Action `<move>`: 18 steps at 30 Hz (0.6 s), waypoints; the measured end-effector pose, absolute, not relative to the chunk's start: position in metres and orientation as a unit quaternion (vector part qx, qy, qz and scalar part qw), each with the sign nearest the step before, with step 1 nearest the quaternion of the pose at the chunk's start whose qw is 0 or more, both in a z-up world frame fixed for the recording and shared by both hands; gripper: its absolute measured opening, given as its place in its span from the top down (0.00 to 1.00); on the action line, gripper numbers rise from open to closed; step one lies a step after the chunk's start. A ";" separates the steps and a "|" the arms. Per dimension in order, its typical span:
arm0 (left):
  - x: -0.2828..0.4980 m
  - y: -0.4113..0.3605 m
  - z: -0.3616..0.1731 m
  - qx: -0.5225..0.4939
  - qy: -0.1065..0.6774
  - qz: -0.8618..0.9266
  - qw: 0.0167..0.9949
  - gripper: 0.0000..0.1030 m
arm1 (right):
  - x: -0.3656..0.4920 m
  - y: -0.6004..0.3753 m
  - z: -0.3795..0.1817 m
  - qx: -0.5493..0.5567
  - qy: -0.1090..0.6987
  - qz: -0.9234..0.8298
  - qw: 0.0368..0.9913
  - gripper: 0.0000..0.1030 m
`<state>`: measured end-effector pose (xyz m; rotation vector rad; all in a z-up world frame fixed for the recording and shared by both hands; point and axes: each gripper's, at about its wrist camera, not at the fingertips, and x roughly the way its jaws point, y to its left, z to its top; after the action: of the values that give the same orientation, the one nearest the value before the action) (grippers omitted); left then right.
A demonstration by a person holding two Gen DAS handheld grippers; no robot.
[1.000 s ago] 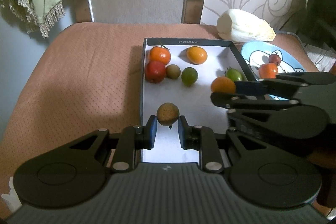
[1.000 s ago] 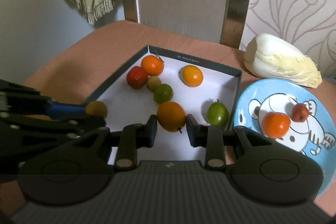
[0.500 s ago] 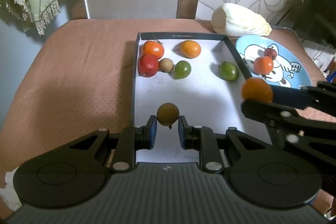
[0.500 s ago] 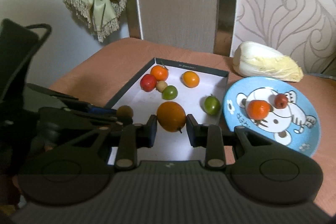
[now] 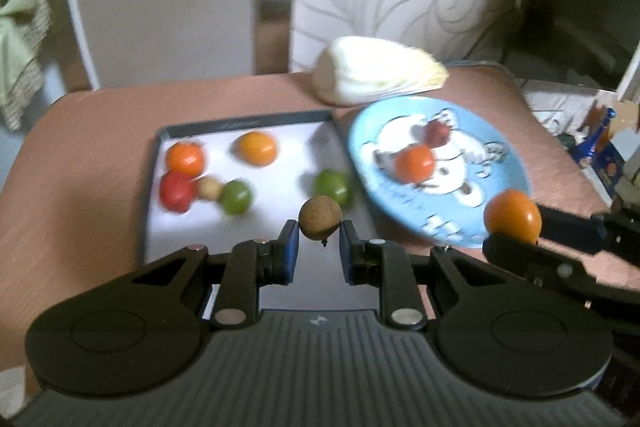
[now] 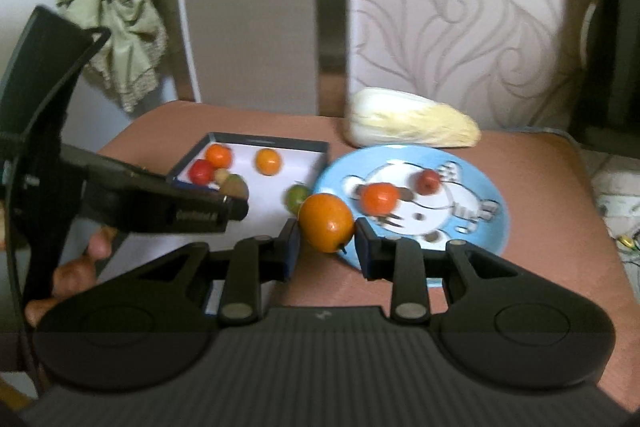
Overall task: Organize fruits
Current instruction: 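Carry both fruits to the plate and open the left tool to release the brown fruit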
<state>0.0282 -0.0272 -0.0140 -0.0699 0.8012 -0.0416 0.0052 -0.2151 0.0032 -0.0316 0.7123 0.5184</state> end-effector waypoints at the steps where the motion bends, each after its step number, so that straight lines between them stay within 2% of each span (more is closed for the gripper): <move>1: 0.032 -0.034 -0.013 -0.031 0.388 -0.027 0.921 0.75 | 0.005 -0.220 0.003 -0.013 0.345 0.244 0.906 0.68; 18: 0.082 -0.099 -0.022 -0.005 0.393 -0.090 0.915 0.75 | -0.007 -0.266 0.004 0.000 0.349 0.168 0.922 0.68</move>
<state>0.0818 -0.0992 -0.0223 -0.0101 0.8082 -0.1856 -0.0067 -0.2663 0.0042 0.0004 0.7171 0.3443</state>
